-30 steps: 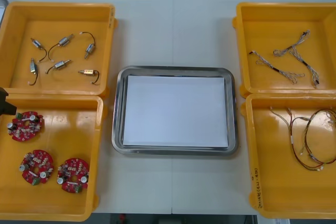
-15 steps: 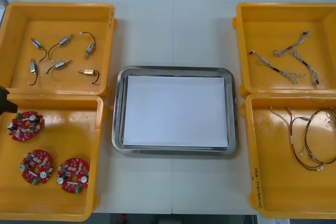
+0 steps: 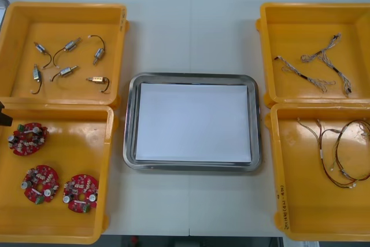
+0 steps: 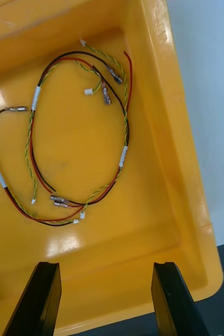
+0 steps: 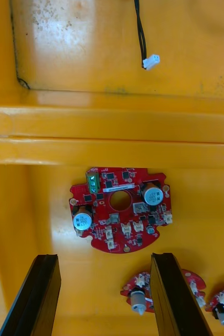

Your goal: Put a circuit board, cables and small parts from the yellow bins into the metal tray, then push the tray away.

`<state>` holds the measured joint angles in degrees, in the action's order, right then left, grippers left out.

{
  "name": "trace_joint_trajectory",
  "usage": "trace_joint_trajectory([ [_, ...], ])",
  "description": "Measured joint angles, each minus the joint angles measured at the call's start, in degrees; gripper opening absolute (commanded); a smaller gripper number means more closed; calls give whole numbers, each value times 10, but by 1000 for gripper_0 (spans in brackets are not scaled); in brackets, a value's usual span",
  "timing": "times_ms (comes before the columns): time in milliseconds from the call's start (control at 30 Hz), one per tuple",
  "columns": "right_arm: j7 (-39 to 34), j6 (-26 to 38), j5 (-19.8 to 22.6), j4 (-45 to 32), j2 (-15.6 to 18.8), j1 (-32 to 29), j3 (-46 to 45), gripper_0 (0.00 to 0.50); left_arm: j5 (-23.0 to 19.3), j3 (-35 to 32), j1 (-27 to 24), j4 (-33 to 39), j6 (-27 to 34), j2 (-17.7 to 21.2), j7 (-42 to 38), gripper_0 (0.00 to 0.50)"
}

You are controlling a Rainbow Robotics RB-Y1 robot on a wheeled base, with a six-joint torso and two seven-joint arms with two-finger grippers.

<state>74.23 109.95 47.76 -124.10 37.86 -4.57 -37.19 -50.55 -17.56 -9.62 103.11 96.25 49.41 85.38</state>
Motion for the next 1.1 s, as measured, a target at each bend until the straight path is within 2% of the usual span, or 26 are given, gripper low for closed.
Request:
trace_joint_trajectory([
  [267, -29, -1, -23, 25, -28, 0, 0, 500, 36, 45, 0, -10, -38, 6, 2, 500],
  [433, -96, -23, -57, 33, -40, 0, 15, 500, 65, 70, 0, -10, -45, 6, 2, 500],
  [533, -110, -43, -87, 34, -43, 0, 39, 500, 66, 73, 0, -12, -46, 6, 2, 500],
  [733, -141, -69, -119, 36, -48, 0, 73, 500, 65, 73, 0, -30, -53, 6, 2, 500],
  [800, -162, -78, -121, 43, -50, 0, 78, 500, 64, 75, 0, -35, -60, 6, 2, 500],
  [1100, -164, -131, -120, 93, -56, 0, 81, 500, 63, 100, 0, -55, -95, 6, 2, 500],
])
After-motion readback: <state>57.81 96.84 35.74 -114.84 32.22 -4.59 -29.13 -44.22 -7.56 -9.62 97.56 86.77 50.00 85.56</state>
